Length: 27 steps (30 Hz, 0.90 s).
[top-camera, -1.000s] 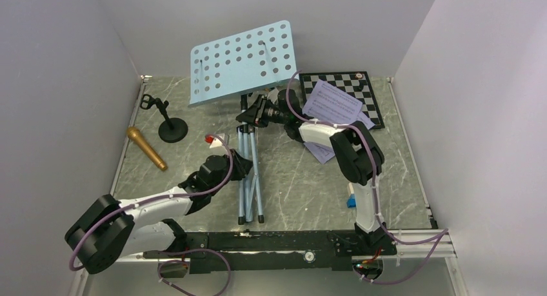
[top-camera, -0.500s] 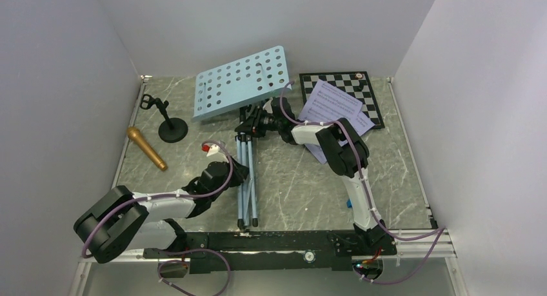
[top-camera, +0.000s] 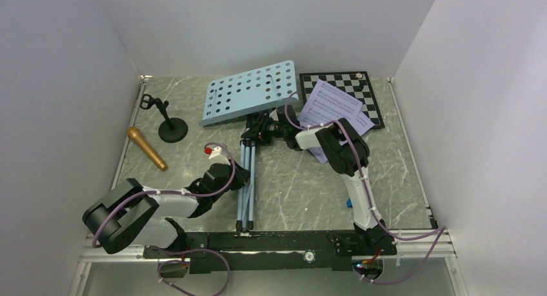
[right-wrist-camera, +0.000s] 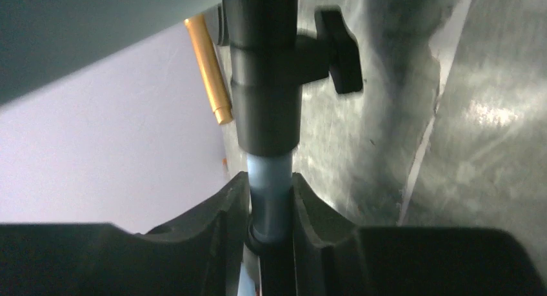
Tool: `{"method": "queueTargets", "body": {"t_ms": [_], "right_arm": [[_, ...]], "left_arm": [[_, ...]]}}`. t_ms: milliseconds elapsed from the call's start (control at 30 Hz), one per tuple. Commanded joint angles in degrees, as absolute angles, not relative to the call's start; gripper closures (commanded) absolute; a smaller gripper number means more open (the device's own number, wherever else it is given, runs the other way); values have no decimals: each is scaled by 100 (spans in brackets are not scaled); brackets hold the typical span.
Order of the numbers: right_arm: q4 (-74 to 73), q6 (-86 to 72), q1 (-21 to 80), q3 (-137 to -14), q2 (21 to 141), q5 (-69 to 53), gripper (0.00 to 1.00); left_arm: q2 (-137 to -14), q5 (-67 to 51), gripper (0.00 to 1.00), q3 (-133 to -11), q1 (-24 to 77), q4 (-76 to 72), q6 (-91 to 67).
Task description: Pack up the instrument practice props
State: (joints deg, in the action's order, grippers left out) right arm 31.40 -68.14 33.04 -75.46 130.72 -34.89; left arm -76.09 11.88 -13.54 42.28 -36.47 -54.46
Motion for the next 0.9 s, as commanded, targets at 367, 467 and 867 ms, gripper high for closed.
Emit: {"method": "queueTargets", "body": {"t_ms": [367, 467, 867], "right_arm": [[4955, -7694, 3119, -6301, 12334, -4564, 36], [4877, -7562, 3058, -5985, 12029, -4457, 35], [3390, -6189, 2871, -4847, 10575, -3890, 32]], "left_arm": [[-7534, 2749, 100, -1194, 3834, -3522, -5028], [-7469, 2751, 100, -1189, 3795, -3454, -5026], [-7250, 2634, 100, -1190, 3722, -3170, -5004]]}}
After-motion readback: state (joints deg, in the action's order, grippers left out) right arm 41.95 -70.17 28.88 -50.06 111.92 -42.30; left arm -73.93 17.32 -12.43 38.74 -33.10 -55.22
